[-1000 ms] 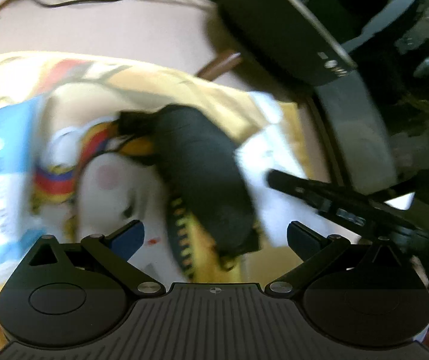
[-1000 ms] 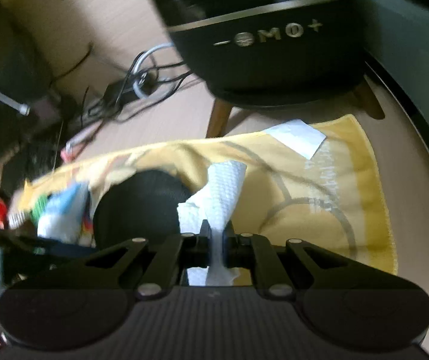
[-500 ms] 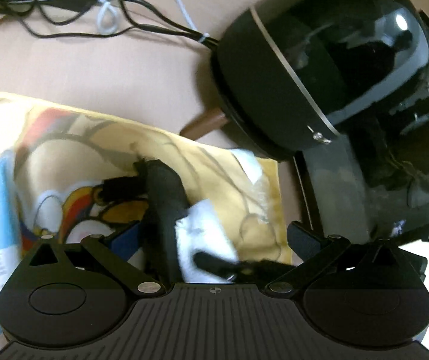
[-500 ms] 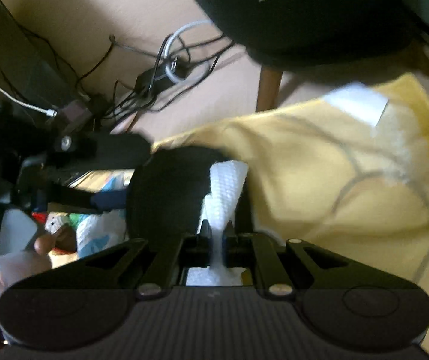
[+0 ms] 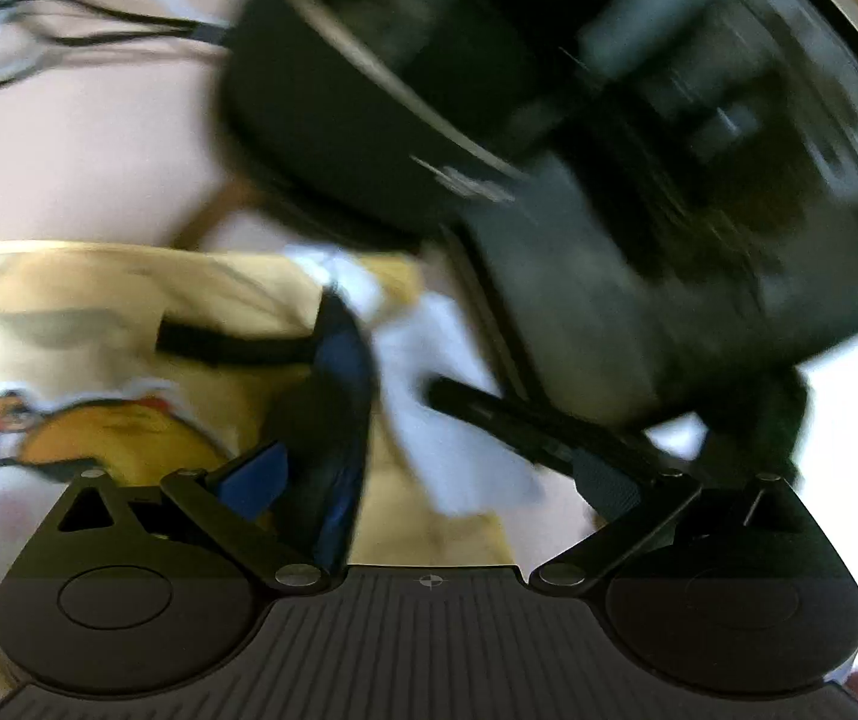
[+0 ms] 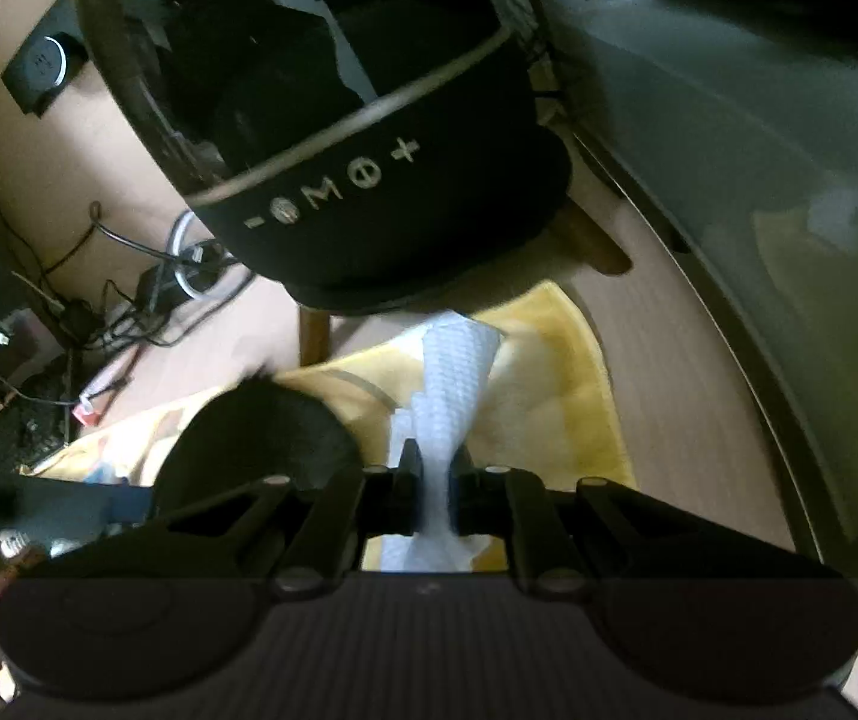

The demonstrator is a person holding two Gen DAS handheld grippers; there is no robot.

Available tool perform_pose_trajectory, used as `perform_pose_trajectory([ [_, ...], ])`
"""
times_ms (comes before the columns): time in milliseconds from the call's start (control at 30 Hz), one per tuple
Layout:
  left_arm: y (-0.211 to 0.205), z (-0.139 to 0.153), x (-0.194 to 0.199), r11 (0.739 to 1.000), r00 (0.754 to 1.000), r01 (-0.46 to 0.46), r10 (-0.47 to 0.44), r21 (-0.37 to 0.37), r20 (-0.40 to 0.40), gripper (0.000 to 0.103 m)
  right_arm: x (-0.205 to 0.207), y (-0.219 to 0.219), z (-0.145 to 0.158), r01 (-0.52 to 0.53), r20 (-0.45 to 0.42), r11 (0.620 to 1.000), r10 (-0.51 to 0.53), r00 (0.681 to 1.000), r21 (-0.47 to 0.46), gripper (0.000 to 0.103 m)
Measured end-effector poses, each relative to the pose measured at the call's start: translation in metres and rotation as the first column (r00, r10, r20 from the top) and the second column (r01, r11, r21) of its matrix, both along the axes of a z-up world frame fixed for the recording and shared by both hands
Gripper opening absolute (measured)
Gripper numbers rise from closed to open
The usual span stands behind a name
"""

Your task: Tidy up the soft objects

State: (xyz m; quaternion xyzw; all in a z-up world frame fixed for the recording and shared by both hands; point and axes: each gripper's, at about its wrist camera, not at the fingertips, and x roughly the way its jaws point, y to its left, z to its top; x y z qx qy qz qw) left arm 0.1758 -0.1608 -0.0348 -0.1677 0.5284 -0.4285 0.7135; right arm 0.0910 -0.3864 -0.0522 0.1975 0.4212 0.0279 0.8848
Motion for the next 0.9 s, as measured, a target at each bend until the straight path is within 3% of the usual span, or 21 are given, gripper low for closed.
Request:
perform_pose_trajectory([
  [67,-0.013,0.000,-0.008,0.996,0.996,0.085,-0.085,-0.014,0.003,0.103,0.001,0.000,-0.007,0.004,-0.028,1.000,-0.005,1.000,-0.004,0.015],
  [200,-0.026,-0.012,-0.016,0.990,0.989,0.141,-0.141,0.016,-0.036,0.103,-0.005,-0.004,-0.015,0.021,-0.060,0.999,-0.023,0.998,-0.029,0.014],
  [333,-0.022,-0.028,-0.016,0.991,0.987,0.129,-0.124,0.044,-0.100,0.103,-0.016,-0.008,0.000,0.088,0.006,0.988,-0.088,0.996,-0.123,0.009],
  [400,-0.020,-0.033,-0.018,0.988,0.988,0.124,-0.113,0.098,-0.108,0.103,-0.022,-0.012,0.013,0.131,0.060,0.976,-0.122,0.991,-0.172,0.009],
  [500,-0.021,-0.034,-0.023,0.961,0.995,0.098,-0.094,0.257,-0.031,0.103,-0.025,-0.012,0.036,0.112,0.135,0.984,-0.094,0.986,-0.135,0.009],
  [600,-0.021,-0.030,-0.030,0.930,0.990,0.035,-0.082,0.367,0.113,0.103,-0.014,0.001,0.037,0.021,0.132,0.996,-0.010,0.991,-0.082,0.009],
  [700,-0.014,-0.022,-0.034,0.920,0.977,-0.027,-0.057,0.390,0.203,0.103,0.002,0.025,0.011,-0.087,0.044,0.996,0.088,0.995,-0.027,0.009],
  [900,0.007,-0.015,-0.037,0.916,0.980,-0.064,-0.018,0.396,0.199,0.103,0.007,0.032,-0.005,-0.094,-0.017,0.979,0.093,0.996,-0.181,0.009],
])
